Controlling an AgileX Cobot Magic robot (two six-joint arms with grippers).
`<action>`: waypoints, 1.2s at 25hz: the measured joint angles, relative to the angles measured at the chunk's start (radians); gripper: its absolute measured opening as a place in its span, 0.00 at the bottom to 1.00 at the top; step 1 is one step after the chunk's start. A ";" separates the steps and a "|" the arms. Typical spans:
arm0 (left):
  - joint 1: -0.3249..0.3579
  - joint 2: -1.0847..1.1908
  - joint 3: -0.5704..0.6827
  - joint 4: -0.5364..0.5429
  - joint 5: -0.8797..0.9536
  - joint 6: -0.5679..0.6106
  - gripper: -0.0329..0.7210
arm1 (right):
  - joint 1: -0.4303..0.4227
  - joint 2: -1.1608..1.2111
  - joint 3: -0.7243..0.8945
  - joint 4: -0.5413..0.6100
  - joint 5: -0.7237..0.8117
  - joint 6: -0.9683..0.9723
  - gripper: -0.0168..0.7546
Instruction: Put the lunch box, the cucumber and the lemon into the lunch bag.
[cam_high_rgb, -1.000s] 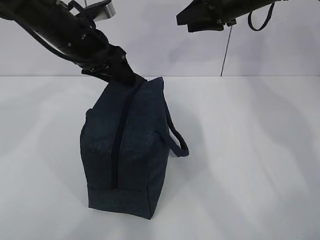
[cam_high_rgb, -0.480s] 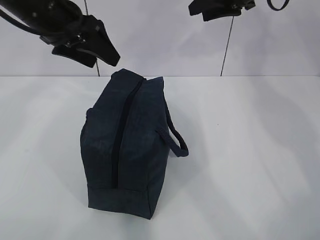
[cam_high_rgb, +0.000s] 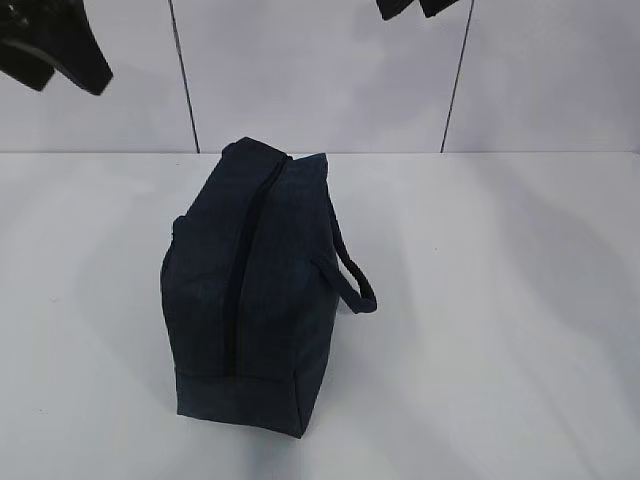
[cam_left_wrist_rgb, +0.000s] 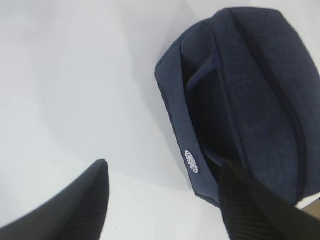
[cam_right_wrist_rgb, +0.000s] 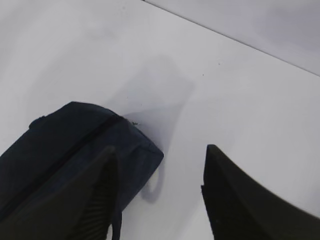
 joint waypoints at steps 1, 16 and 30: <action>0.000 -0.025 0.000 0.002 0.004 -0.006 0.68 | 0.022 -0.030 0.037 -0.023 0.002 0.012 0.59; 0.000 -0.466 0.399 0.007 0.011 -0.017 0.68 | 0.102 -0.681 0.772 -0.130 0.002 0.080 0.59; 0.000 -1.000 0.794 -0.021 0.020 -0.017 0.68 | 0.102 -1.336 1.297 -0.173 -0.014 0.086 0.59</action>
